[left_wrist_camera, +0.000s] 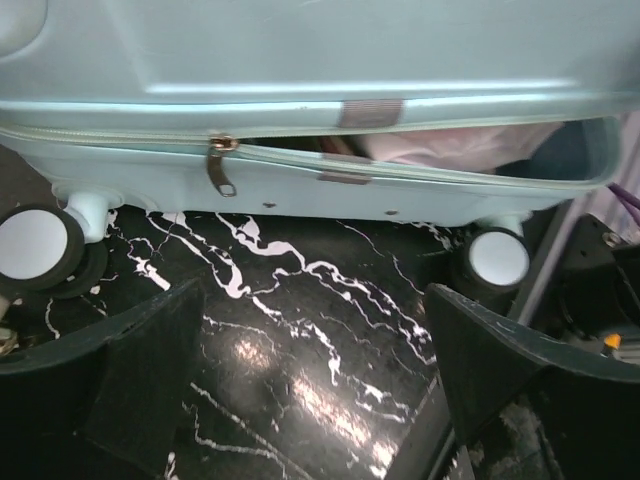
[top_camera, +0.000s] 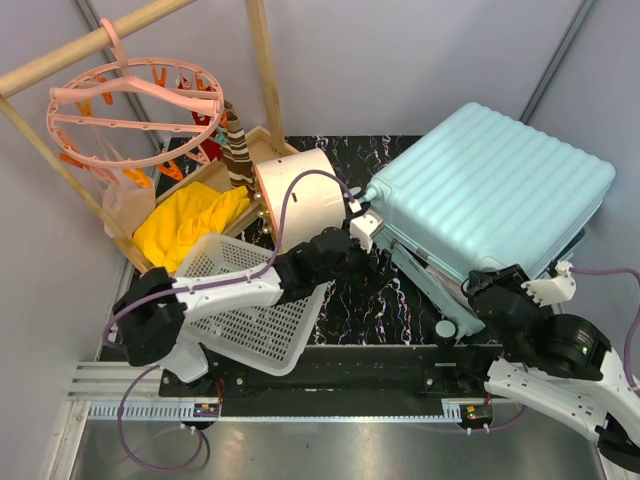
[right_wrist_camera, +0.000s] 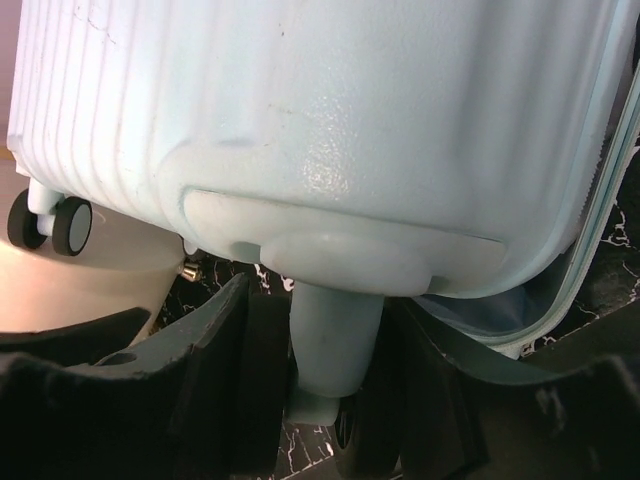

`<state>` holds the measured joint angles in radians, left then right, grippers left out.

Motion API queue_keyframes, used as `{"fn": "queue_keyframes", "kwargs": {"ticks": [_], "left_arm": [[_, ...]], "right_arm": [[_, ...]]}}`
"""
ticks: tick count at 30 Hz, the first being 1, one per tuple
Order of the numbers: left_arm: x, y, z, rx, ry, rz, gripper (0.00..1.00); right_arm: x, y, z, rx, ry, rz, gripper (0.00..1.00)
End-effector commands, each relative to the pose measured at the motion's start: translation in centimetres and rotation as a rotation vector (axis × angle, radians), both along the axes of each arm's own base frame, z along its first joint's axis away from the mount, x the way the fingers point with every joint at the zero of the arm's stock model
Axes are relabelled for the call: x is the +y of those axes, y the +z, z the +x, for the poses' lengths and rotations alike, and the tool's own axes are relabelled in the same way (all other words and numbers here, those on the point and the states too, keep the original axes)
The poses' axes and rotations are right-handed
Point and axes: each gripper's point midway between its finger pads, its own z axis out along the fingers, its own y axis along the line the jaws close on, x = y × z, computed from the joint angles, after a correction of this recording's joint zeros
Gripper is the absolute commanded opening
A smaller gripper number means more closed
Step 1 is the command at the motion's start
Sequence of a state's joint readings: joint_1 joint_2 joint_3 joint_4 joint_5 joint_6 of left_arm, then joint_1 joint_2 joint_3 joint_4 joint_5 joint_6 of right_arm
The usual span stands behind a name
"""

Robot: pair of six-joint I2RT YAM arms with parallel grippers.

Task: Open, take out, and arrange the luggage
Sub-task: Open the luggage at the center of the board.

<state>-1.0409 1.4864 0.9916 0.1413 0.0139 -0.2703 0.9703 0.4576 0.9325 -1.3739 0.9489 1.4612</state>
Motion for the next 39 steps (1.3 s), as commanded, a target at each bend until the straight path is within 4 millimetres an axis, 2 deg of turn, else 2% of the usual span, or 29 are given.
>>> {"fn": "queue_keyframes", "kwargs": {"ticks": [1,2,3,4,5,6,7,9,10,11,18,26,28,29,32,33,34,36,39], "left_arm": [[-2.3,0.3,3.5,-0.043,0.121,-0.106,0.93],[-2.8,0.7,4.2,-0.052,0.137,-0.120,0.92],[-3.3,-0.6,4.6,-0.046,0.145,-0.098,0.91],[-3.5,-0.9,4.8,-0.047,0.148,-0.099,0.90],[-4.1,-0.4,5.3,-0.059,0.153,-0.124,0.86],[-4.5,-1.5,5.7,-0.050,0.160,-0.109,0.85],[-4.8,-1.8,5.9,-0.048,0.160,-0.108,0.84],[-5.7,-1.6,6.1,-0.062,0.137,-0.130,0.81],[-6.0,-2.1,6.1,-0.061,0.129,-0.129,0.77],[-6.3,-1.5,6.2,-0.080,0.121,-0.156,0.74],[-6.7,-2.0,7.7,-0.071,0.123,-0.185,0.69],[-8.0,-3.1,8.5,-0.041,0.108,-0.196,0.46],[-8.0,-3.2,8.6,-0.042,0.112,-0.196,0.41],[-7.9,-3.2,8.7,-0.043,0.117,-0.197,0.33],[-7.6,-2.9,9.2,-0.055,0.145,-0.192,0.19],[-7.3,-3.0,9.5,-0.060,0.165,-0.188,0.10],[-7.1,-2.8,9.8,-0.063,0.178,-0.187,0.06],[-6.5,-2.8,10.3,-0.069,0.223,-0.178,0.00],[-4.5,-2.7,11.6,-0.083,0.324,-0.152,0.00]], "right_arm": [[-7.2,3.5,-1.1,-0.126,-0.149,-0.205,0.00],[-7.2,3.5,-1.1,-0.127,-0.151,-0.208,0.00],[-7.2,3.5,-1.1,-0.127,-0.151,-0.208,0.00],[-7.4,3.6,-1.1,-0.132,-0.154,-0.208,0.00],[-7.5,3.7,-1.2,-0.136,-0.156,-0.205,0.00],[-7.6,3.8,-1.2,-0.140,-0.158,-0.204,0.00],[-7.7,4.0,-1.3,-0.148,-0.159,-0.196,0.00],[-8.0,4.1,-1.5,-0.154,-0.159,-0.192,0.00],[-8.1,4.1,-1.5,-0.156,-0.159,-0.190,0.00],[-8.3,4.1,-1.6,-0.157,-0.158,-0.189,0.00],[-8.5,3.9,-1.8,-0.160,-0.154,-0.174,0.00],[-8.4,3.9,-1.7,-0.160,-0.155,-0.173,0.00],[-8.4,3.8,-1.7,-0.159,-0.155,-0.174,0.00],[-8.4,3.9,-1.8,-0.159,-0.156,-0.174,0.00],[-8.4,3.8,-1.8,-0.160,-0.156,-0.171,0.00],[-8.5,3.8,-1.8,-0.161,-0.158,-0.170,0.00],[-8.5,3.8,-1.8,-0.162,-0.158,-0.169,0.00],[-8.5,3.8,-1.8,-0.161,-0.157,-0.170,0.00],[-8.5,3.7,-1.9,-0.162,-0.157,-0.167,0.00]]}}
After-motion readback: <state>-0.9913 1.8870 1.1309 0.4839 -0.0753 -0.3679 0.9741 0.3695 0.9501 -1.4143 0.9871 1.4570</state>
